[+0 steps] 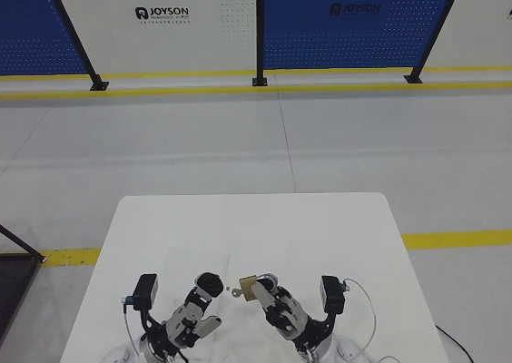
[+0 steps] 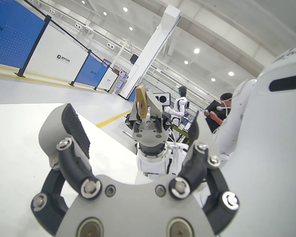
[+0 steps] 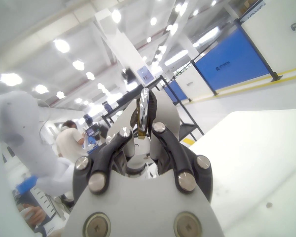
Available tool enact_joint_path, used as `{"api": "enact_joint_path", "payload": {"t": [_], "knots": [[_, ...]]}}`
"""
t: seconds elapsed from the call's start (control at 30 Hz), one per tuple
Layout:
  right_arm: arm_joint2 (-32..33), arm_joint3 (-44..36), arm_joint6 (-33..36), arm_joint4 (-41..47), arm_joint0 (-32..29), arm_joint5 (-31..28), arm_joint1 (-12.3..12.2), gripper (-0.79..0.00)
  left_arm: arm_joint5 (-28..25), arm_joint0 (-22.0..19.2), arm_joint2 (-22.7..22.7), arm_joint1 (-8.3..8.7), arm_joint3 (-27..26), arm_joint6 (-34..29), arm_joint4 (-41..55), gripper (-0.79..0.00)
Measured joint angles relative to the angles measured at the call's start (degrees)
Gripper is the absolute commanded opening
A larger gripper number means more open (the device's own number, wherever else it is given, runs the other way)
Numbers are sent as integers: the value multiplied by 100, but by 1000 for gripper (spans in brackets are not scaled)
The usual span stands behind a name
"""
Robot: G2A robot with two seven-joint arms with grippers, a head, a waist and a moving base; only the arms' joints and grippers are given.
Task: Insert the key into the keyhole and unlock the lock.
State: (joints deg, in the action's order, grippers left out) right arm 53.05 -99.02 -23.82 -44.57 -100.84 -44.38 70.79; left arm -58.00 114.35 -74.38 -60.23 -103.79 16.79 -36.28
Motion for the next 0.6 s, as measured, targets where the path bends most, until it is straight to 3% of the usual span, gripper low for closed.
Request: {"api": "enact_joint_path", "payload": {"t": [0.27,0.43,0.53,0.6], "knots": [[-15,7,0,28,2,8,4,-785,5,-6,7,-7,-1,4,-100,0],[-26,31,241,406,31,-128,-9,-785,8,-95,72,9,56,-314,221,0],[30,-5,357,504,17,-151,-28,-785,-2,-154,97,46,92,-538,536,-151],[55,-26,416,550,1,-154,-38,-785,-1,-189,160,84,70,-744,775,-197]]}}
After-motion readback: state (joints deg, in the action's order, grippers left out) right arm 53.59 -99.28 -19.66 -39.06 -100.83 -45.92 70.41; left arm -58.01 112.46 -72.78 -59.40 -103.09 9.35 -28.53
